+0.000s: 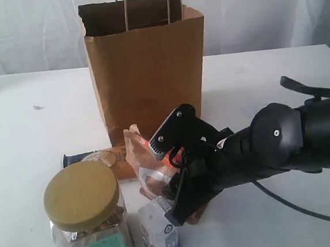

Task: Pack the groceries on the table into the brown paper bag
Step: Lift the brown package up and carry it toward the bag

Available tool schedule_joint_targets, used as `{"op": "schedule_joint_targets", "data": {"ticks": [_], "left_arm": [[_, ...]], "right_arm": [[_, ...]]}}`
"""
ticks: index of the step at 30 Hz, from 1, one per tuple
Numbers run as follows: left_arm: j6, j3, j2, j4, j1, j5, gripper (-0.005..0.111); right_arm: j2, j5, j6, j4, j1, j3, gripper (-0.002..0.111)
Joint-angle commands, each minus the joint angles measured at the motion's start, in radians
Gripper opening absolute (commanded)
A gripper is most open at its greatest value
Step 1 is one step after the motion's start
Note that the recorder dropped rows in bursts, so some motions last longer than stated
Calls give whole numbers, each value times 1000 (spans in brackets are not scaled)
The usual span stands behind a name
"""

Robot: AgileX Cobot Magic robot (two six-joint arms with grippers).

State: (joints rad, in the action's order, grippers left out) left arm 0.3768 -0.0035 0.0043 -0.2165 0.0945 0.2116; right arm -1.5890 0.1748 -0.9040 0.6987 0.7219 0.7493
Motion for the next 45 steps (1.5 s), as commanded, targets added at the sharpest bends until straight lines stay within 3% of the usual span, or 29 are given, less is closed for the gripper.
{"op": "schedule_joint_targets", "data": {"ticks": [1, 28, 36, 45], "left_arm": [[-2, 3, -4, -3, 2, -2, 0], [-2, 3, -4, -3, 2, -2, 0], [-2, 3, -4, -3, 2, -2, 0], [-2, 3, -4, -3, 2, -2, 0]], "right_arm": [[5, 30, -9, -8, 4, 2, 25], [590, 134, -9, -28, 4, 39, 25], [737, -9, 236, -263, -46, -28, 25], [785, -51, 342, -277, -147, -53, 25]]}}
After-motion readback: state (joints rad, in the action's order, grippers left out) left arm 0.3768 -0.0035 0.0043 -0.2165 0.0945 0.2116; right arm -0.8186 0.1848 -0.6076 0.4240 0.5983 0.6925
